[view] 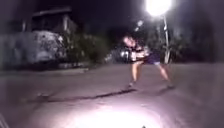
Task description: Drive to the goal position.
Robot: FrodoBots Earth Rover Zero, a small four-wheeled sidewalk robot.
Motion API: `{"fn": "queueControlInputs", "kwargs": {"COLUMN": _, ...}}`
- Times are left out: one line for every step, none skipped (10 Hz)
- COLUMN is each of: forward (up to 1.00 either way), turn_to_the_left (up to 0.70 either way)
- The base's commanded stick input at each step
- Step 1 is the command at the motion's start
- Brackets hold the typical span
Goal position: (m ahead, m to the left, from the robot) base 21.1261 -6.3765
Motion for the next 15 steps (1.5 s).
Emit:
{"fn": "queueControlInputs", "kwargs": {"forward": 0.00, "turn_to_the_left": 0.00}}
{"fn": "queueControlInputs", "kwargs": {"forward": 0.00, "turn_to_the_left": 0.00}}
{"fn": "queueControlInputs", "kwargs": {"forward": 0.00, "turn_to_the_left": 0.00}}
{"fn": "queueControlInputs", "kwargs": {"forward": 0.29, "turn_to_the_left": 0.00}}
{"fn": "queueControlInputs", "kwargs": {"forward": 0.70, "turn_to_the_left": 0.01}}
{"fn": "queueControlInputs", "kwargs": {"forward": 0.70, "turn_to_the_left": 0.01}}
{"fn": "queueControlInputs", "kwargs": {"forward": 0.70, "turn_to_the_left": 0.01}}
{"fn": "queueControlInputs", "kwargs": {"forward": 0.70, "turn_to_the_left": 0.01}}
{"fn": "queueControlInputs", "kwargs": {"forward": 0.70, "turn_to_the_left": 0.01}}
{"fn": "queueControlInputs", "kwargs": {"forward": 0.70, "turn_to_the_left": 0.01}}
{"fn": "queueControlInputs", "kwargs": {"forward": 0.70, "turn_to_the_left": 0.01}}
{"fn": "queueControlInputs", "kwargs": {"forward": 0.70, "turn_to_the_left": 0.01}}
{"fn": "queueControlInputs", "kwargs": {"forward": 0.70, "turn_to_the_left": 0.01}}
{"fn": "queueControlInputs", "kwargs": {"forward": 0.70, "turn_to_the_left": 0.01}}
{"fn": "queueControlInputs", "kwargs": {"forward": 0.70, "turn_to_the_left": 0.01}}
